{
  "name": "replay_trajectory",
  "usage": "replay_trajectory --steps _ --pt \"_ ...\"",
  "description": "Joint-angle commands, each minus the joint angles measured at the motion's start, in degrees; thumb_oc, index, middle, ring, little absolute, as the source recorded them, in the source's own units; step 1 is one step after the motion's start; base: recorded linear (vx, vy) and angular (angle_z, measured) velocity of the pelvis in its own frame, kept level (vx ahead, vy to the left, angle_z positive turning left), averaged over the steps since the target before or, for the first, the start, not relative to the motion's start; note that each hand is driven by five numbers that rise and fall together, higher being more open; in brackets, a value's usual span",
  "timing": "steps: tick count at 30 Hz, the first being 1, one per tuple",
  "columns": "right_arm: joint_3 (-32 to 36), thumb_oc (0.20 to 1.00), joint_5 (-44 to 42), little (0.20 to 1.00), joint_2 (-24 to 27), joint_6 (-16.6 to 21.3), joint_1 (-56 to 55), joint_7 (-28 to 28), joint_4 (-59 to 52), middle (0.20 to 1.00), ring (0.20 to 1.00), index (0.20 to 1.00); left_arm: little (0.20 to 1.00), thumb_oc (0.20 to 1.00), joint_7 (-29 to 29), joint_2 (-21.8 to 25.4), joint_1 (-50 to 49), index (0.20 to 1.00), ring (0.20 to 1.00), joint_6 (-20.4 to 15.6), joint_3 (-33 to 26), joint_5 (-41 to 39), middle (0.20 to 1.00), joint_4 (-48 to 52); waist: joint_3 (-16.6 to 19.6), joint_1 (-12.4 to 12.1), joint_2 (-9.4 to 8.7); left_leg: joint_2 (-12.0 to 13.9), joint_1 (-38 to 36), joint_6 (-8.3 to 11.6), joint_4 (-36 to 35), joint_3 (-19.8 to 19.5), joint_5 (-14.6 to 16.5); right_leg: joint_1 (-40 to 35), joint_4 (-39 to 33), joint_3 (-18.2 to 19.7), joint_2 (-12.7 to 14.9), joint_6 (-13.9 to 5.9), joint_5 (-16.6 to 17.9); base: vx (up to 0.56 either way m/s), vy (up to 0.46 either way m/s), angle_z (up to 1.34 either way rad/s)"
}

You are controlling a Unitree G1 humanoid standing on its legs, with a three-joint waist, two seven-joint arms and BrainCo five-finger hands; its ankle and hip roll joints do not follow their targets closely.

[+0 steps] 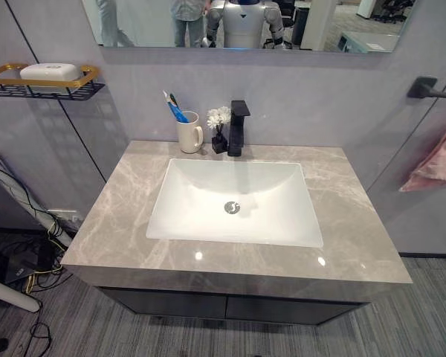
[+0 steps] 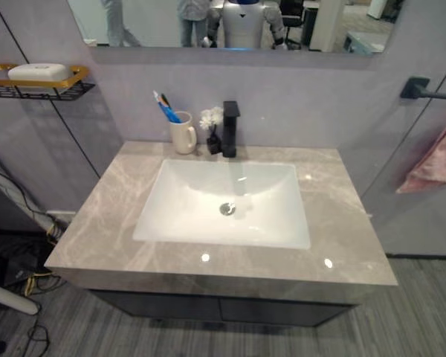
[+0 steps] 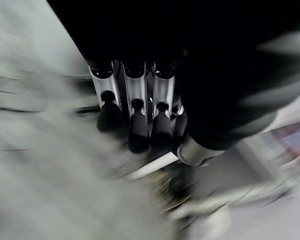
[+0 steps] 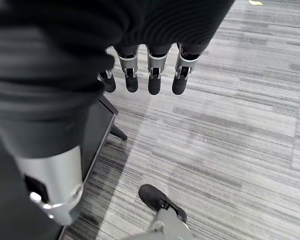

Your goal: Put brush and paste in cup on sink, flatten towel.

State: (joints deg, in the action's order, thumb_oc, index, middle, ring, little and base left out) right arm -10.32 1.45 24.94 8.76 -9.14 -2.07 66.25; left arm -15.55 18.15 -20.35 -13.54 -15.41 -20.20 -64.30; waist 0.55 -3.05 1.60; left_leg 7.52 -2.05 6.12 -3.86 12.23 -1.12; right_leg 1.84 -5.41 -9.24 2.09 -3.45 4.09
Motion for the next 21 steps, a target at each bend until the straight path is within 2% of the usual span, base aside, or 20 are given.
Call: replay_trajectory --steps 1,2,3,4,6,8,9,11,15,18,19,21 --pt "-2.0 1.000 1.4 1.000 3.8 0.1 7.2 -1.5 -0.5 1.000 1.000 1.000 1.000 1.000 9.3 -0.1 7.1 1.000 1.000 4.9 9.1 5.1 1.000 -3.9 -2.5 1.7 -0.69 -1.1 3.2 -1.63 2.3 -12.3 -6.2 -1.7 0.8 3.4 2.0 -2.12 1.0 -0.07 0.054 -0.22" --pt "-2.4 1.000 1.6 1.000 4.0 0.0 8.0 -1.4 0.0 1.000 1.000 1.000 1.000 1.000 10.3 -1.1 8.5 1.000 1.000 5.3 12.8 8.6 1.000 -5.5 -2.5 1.9 -0.81 -2.3 3.3 -2.16 3.1 -13.8 -4.5 -1.6 0.9 4.0 2.1 -2.13 1.1 -0.04 0.038 -0.36" --pt "-2.4 1.000 1.6 1.000 4.0 0.0 8.0 -1.4 0.0 1.000 1.000 1.000 1.000 1.000 10.3 -1.1 8.6 1.000 1.000 5.3 12.8 8.6 1.000 -5.5 -2.4 2.0 -0.83 -2.4 3.5 -2.17 3.1 -13.9 -4.6 -1.4 0.9 4.0 2.1 -2.14 1.2 -0.02 0.058 -0.75" --pt "-3.5 1.000 2.1 1.000 3.3 -0.1 9.0 -1.4 0.4 1.000 1.000 1.000 1.000 1.000 11.9 -3.1 11.0 1.000 1.000 5.3 19.1 13.2 1.000 -6.9 -1.8 2.5 -1.34 -5.4 3.6 -3.42 4.7 -17.0 -1.2 -0.9 1.2 6.5 2.1 -2.08 1.7 -0.01 0.045 -0.75" --pt "-3.7 1.000 2.1 1.000 2.9 0.0 9.0 -1.3 0.2 1.000 1.000 1.000 1.000 1.000 12.5 -3.9 11.9 1.000 1.000 5.2 21.1 14.1 1.000 -7.0 -1.8 2.6 -1.52 -6.3 3.4 -3.76 5.5 -17.8 -0.2 -0.7 1.4 7.5 2.2 -2.22 1.9 -0.02 0.087 -0.57" --pt "-4.3 1.000 1.4 1.000 1.2 -0.1 8.5 -1.2 0.1 1.000 1.000 1.000 1.000 1.000 13.3 -5.0 14.9 1.000 1.000 5.3 26.4 17.9 1.000 -7.0 -1.6 3.6 -1.71 -7.1 2.0 -4.58 4.6 -16.6 0.9 0.2 2.1 9.3 2.5 -2.78 2.6 -0.04 0.135 -0.56" --pt "-4.3 1.000 1.4 1.000 1.2 -0.1 8.5 -1.2 0.1 1.000 1.000 1.000 1.000 1.000 13.3 -5.0 14.9 1.000 1.000 5.3 26.4 17.9 1.000 -7.0 -1.6 3.4 -1.70 -7.1 1.8 -4.58 4.6 -16.5 0.9 0.1 2.1 9.4 2.4 -2.78 2.6 -0.05 0.104 -0.65" --pt "-4.4 1.000 0.3 1.000 -0.1 0.0 8.6 -1.3 0.9 1.000 1.000 1.000 1.000 1.000 13.3 -5.4 16.6 1.000 1.000 5.2 30.3 21.3 1.000 -5.9 -1.7 3.7 -1.77 -8.0 1.1 -5.63 3.7 -16.0 1.6 1.4 3.0 11.3 2.7 -3.56 3.3 -0.07 0.133 -0.64" --pt "-4.8 1.000 -1.0 1.000 -2.3 -0.3 8.9 -1.4 2.5 1.000 1.000 1.000 1.000 1.000 14.6 -5.0 20.7 1.000 1.000 4.6 39.4 29.1 1.000 -4.0 -2.4 5.7 -1.62 -9.7 -0.3 -7.47 1.8 -12.3 2.2 5.1 4.1 15.6 3.6 -6.29 6.4 -0.11 0.196 -0.51" --pt "-4.4 1.000 -1.9 1.000 -3.0 -0.4 8.6 -1.5 3.1 1.000 1.000 1.000 1.000 1.000 14.4 -4.6 22.3 1.000 1.000 4.3 41.2 30.0 1.000 -2.9 -2.6 6.4 -1.68 -10.3 -0.6 -7.83 0.6 -11.0 2.0 6.2 3.8 17.1 4.0 -7.26 7.8 -0.12 0.146 -0.47" --pt "-3.8 1.000 -3.4 1.000 -3.5 -0.4 8.4 -2.0 2.4 1.000 1.000 1.000 1.000 1.000 13.9 -4.2 24.4 1.000 1.000 4.0 42.5 29.5 1.000 -0.9 -3.5 7.7 -2.06 -10.7 -0.4 -7.97 -0.3 -9.1 1.7 8.5 4.1 18.5 4.5 -8.44 10.9 -0.15 0.100 -0.54" --pt "-3.7 1.000 -3.9 1.000 -3.9 -0.3 8.7 -2.2 2.8 1.000 1.000 1.000 1.000 1.000 13.5 -4.3 25.4 1.000 1.000 4.0 42.7 28.8 1.000 -0.6 -4.1 7.7 -2.21 -10.5 -0.1 -8.00 -0.5 -7.9 1.5 9.6 4.0 18.5 4.7 -8.82 11.7 -0.16 0.045 -0.54"
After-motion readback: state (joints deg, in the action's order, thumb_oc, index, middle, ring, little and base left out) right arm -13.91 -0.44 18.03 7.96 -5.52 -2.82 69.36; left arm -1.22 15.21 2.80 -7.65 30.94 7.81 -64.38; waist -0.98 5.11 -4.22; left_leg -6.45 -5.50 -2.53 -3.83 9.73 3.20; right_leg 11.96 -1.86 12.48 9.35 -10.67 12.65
